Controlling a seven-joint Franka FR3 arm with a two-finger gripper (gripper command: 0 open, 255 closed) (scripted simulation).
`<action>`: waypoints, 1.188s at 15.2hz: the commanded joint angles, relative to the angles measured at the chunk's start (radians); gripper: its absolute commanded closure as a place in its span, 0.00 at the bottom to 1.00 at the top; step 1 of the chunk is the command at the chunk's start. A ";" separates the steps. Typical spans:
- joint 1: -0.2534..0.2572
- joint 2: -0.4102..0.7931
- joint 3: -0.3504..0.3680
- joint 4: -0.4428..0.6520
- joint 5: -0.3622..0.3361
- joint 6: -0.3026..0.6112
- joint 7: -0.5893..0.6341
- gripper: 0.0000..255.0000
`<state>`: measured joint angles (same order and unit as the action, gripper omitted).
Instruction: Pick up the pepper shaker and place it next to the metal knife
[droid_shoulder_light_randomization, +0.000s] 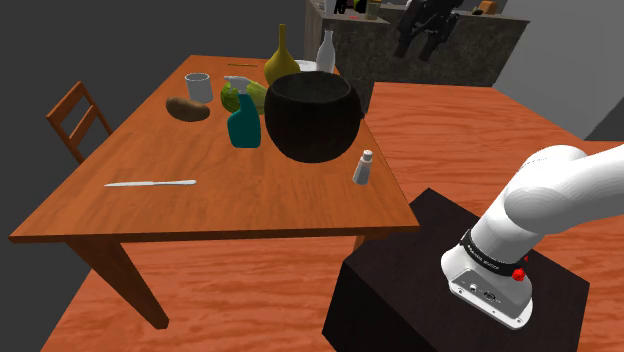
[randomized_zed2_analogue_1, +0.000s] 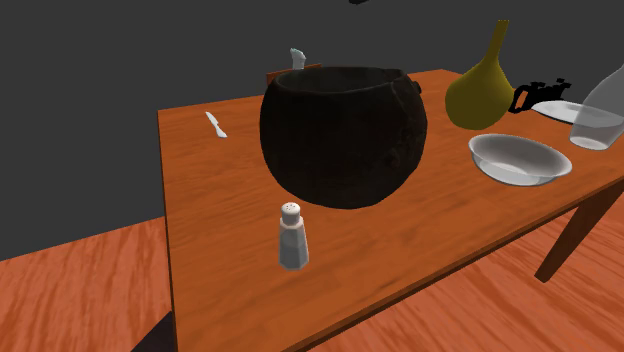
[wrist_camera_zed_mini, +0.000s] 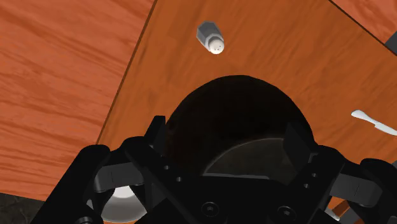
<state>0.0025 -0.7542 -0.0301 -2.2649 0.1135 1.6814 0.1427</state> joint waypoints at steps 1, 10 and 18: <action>0.000 0.000 0.000 0.000 0.000 0.000 0.000 0.00; 0.000 -0.025 0.080 -0.311 0.008 0.284 0.060 0.00; 0.007 0.069 0.161 -0.517 0.026 0.581 0.124 0.00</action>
<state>0.0087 -0.6943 0.1219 -2.7527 0.1371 2.2217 0.2587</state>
